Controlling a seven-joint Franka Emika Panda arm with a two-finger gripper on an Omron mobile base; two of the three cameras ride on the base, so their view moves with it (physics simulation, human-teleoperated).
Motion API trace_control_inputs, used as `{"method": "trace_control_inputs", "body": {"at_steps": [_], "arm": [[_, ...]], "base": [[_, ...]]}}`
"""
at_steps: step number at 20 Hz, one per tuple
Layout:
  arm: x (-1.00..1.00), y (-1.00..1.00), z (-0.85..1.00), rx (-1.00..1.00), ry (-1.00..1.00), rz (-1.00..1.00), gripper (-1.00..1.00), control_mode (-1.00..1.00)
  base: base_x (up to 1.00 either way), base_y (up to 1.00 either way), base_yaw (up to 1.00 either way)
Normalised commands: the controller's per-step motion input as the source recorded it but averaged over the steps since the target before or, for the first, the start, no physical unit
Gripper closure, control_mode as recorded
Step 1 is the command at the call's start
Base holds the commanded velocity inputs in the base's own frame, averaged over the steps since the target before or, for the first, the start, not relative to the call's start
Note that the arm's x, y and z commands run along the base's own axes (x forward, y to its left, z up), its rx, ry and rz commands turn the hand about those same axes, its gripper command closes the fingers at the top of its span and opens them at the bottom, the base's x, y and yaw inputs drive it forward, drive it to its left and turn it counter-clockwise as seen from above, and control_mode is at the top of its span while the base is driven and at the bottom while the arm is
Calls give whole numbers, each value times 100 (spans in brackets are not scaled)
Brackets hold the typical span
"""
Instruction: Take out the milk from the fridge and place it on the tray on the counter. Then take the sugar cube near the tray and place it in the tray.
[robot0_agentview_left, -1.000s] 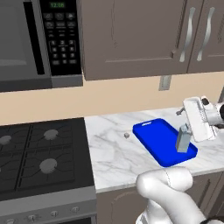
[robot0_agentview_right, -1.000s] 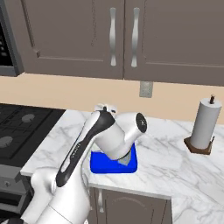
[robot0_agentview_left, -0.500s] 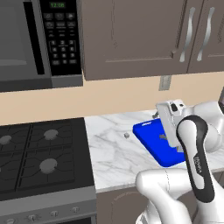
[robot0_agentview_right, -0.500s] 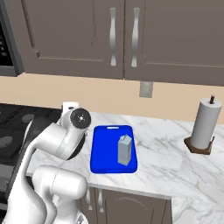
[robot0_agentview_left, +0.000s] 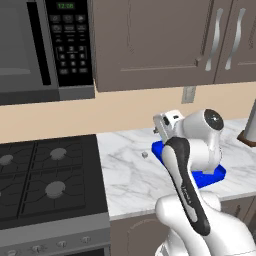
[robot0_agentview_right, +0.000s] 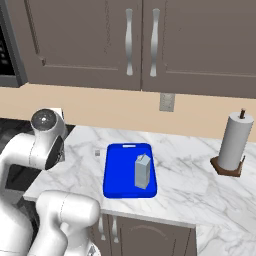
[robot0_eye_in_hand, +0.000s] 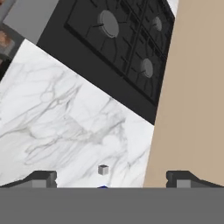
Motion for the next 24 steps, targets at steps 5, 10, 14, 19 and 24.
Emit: {"method": "trace_control_inputs", "body": {"at_steps": [5,10,14,19,24], "arm": [[19,11,-12,-7,-1,-4,-100,-100],[19,12,-50,-5,-4,0,-100,-100],[36,29,-49,-12,0,-1,-100,-100],[23,21,-27,-11,1,-8,-100,-100],[33,24,-22,-10,2,-13,-100,-100]], "base": [[0,0,0],[0,0,0],[0,0,0],[0,0,0],[0,0,0]]}}
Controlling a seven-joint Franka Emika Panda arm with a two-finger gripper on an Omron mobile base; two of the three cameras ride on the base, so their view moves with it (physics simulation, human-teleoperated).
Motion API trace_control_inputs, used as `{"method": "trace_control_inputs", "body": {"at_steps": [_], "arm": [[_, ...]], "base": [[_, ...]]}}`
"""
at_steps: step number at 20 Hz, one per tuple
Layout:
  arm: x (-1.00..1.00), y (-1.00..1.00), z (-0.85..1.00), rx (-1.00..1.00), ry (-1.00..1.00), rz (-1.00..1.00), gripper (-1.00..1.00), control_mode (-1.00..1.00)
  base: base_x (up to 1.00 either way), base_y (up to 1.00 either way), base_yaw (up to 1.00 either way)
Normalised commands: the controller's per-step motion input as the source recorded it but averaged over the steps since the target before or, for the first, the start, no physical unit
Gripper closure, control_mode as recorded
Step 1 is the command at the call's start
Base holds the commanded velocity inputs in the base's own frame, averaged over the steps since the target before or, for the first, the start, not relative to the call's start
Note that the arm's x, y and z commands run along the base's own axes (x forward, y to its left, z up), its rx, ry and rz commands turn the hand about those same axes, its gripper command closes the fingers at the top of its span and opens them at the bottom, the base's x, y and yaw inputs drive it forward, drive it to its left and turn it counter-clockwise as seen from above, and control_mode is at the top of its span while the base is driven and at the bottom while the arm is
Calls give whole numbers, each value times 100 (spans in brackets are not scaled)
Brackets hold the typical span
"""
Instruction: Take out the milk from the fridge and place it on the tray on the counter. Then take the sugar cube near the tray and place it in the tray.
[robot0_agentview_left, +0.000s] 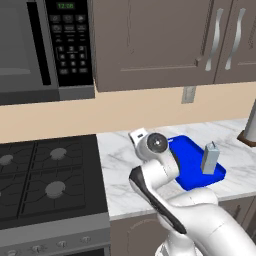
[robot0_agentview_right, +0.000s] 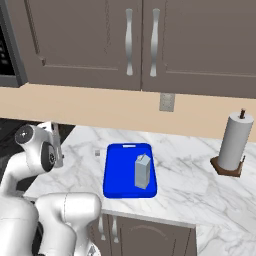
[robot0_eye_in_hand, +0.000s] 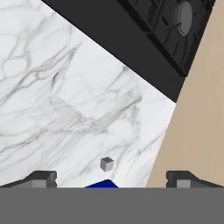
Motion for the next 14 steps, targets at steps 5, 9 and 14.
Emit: {"method": "trace_control_inputs", "body": {"at_steps": [5,9,14], "arm": [[33,16,-12,-8,5,-14,-100,-100],[29,8,-9,-5,8,-8,-100,-100],[26,2,-1,-4,15,-5,-100,-100]], "base": [[0,0,0],[0,0,0],[0,0,0]]}}
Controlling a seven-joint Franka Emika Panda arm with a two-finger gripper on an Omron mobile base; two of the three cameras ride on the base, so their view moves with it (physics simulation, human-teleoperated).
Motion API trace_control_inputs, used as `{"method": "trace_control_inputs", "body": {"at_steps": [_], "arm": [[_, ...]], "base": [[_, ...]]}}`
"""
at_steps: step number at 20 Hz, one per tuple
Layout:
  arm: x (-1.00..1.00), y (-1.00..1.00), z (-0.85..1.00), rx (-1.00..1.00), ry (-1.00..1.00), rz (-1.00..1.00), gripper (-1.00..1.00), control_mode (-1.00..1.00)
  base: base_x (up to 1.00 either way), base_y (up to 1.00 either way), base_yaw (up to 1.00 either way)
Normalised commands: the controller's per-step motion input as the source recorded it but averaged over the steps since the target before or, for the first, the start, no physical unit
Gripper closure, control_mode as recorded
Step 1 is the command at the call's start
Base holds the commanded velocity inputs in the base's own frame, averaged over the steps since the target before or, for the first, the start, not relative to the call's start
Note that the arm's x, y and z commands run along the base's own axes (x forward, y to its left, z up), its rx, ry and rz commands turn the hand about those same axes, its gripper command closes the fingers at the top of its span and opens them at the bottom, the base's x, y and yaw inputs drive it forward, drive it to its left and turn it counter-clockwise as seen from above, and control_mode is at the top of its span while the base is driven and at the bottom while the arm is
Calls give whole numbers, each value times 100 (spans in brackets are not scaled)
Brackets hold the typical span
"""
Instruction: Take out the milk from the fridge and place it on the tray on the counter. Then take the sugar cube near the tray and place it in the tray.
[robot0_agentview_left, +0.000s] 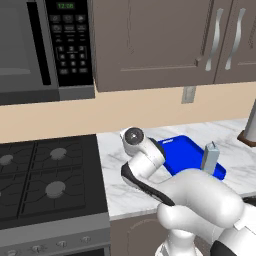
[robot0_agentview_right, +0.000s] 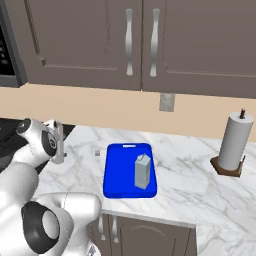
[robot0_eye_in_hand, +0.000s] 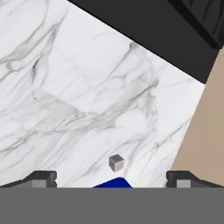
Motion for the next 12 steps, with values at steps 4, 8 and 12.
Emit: {"method": "trace_control_inputs", "body": {"at_steps": [4,8,12], "arm": [[6,0,-8,-3,5,-1,-100,-100],[8,0,-18,-4,1,0,-100,-100],[22,0,-5,0,7,0,-100,-100]], "base": [[0,0,0],[0,0,0],[0,0,0]]}}
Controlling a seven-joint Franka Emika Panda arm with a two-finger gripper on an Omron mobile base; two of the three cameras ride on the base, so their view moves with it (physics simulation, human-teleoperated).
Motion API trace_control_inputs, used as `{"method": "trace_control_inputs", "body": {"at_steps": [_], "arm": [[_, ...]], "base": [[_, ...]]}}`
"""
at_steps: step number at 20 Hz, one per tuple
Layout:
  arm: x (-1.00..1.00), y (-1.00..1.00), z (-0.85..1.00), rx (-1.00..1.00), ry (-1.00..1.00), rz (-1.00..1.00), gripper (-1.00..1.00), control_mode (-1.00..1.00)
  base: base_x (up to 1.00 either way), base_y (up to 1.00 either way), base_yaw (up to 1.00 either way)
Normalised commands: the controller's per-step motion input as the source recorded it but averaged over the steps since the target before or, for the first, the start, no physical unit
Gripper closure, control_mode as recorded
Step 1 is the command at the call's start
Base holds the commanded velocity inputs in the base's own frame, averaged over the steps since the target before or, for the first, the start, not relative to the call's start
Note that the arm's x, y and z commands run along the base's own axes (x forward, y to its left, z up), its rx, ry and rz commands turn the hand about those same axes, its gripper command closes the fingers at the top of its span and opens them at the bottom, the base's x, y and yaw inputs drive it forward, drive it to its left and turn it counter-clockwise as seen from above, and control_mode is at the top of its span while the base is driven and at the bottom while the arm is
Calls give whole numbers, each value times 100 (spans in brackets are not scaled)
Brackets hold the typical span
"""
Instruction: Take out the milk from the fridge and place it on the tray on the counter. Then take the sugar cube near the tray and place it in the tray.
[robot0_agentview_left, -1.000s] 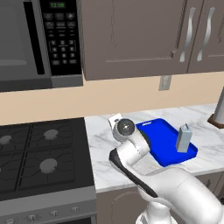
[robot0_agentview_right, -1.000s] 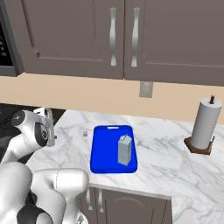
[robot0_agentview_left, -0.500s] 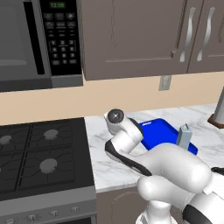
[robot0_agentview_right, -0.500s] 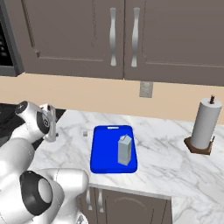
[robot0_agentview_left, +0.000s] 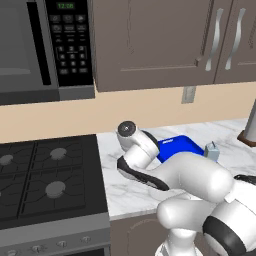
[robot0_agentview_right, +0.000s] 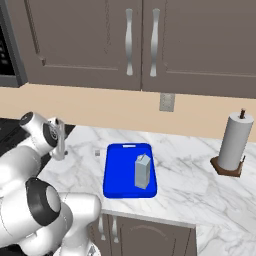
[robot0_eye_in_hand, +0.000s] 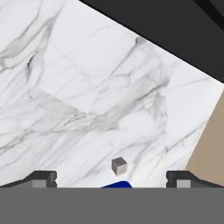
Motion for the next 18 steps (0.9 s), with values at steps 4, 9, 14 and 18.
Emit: {"method": "trace_control_inputs", "body": {"at_steps": [4,9,14,18], "arm": [[27,-1,-16,0,7,0,-100,-100],[10,-4,-13,2,0,0,-100,-100],[0,-17,-8,0,0,3,-100,-100],[1,-20,-7,0,0,5,-100,-100]], "base": [[0,0,0],[0,0,0],[0,0,0],[0,0,0]]}}
